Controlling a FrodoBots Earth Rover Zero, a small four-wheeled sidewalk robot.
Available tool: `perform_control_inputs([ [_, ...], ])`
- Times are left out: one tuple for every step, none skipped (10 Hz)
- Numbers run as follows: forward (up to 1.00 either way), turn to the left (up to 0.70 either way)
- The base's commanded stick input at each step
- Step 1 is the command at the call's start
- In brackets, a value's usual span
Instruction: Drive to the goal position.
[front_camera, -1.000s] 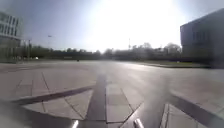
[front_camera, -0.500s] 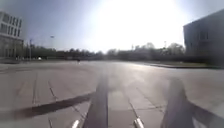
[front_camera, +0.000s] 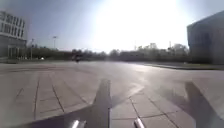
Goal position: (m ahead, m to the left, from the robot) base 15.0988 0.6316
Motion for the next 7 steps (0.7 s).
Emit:
perform_control_inputs([
  [1.00,0.00],
  [1.00,0.00],
  [1.00,0.00],
  [1.00,0.00],
  [1.00,0.01],
  [1.00,0.03],
  [1.00,-0.02],
])
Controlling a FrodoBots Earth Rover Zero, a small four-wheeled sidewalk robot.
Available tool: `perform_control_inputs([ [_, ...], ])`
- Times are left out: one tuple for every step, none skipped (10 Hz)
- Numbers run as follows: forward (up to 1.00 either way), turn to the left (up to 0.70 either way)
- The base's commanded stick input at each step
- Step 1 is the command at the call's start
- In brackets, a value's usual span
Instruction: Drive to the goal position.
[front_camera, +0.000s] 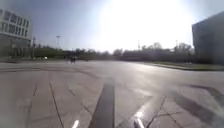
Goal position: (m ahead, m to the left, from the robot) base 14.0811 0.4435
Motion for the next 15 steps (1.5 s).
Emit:
perform_control_inputs([
  [1.00,-0.27],
  [1.00,-0.28],
  [1.00,-0.27],
  [1.00,-0.32],
  [1.00,-0.40],
  [1.00,-0.38],
  [1.00,-0.14],
  [1.00,-0.04],
  [1.00,0.00],
  [1.00,0.00],
  [1.00,0.00],
  [1.00,0.00],
  [1.00,0.00],
  [1.00,0.00],
  [1.00,0.00],
])
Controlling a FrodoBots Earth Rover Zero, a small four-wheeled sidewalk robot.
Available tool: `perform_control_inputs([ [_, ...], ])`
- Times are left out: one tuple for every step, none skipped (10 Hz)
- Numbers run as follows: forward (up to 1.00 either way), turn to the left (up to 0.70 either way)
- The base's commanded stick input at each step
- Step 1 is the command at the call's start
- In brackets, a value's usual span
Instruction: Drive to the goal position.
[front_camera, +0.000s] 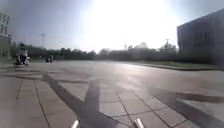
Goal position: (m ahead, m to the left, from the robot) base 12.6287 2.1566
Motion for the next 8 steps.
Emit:
perform_control_inputs([
  [1.00,0.00],
  [1.00,0.04],
  [1.00,0.01],
  [1.00,0.05],
  [1.00,0.15],
  [1.00,0.01],
  [1.00,0.09],
  [1.00,0.04],
])
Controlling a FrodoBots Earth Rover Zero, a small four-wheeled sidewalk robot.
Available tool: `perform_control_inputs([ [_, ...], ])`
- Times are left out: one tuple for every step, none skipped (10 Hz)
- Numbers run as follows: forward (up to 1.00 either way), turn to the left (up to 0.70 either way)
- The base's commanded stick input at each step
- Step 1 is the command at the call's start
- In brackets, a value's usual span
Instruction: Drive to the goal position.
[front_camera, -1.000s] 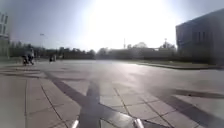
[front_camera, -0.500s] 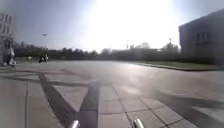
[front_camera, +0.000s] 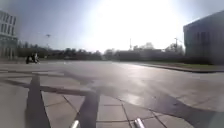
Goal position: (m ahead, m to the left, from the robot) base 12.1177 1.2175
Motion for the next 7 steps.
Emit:
perform_control_inputs([
  [1.00,0.10],
  [1.00,0.00],
  [1.00,0.02],
  [1.00,0.00],
  [1.00,0.02],
  [1.00,0.02],
  [1.00,0.04],
])
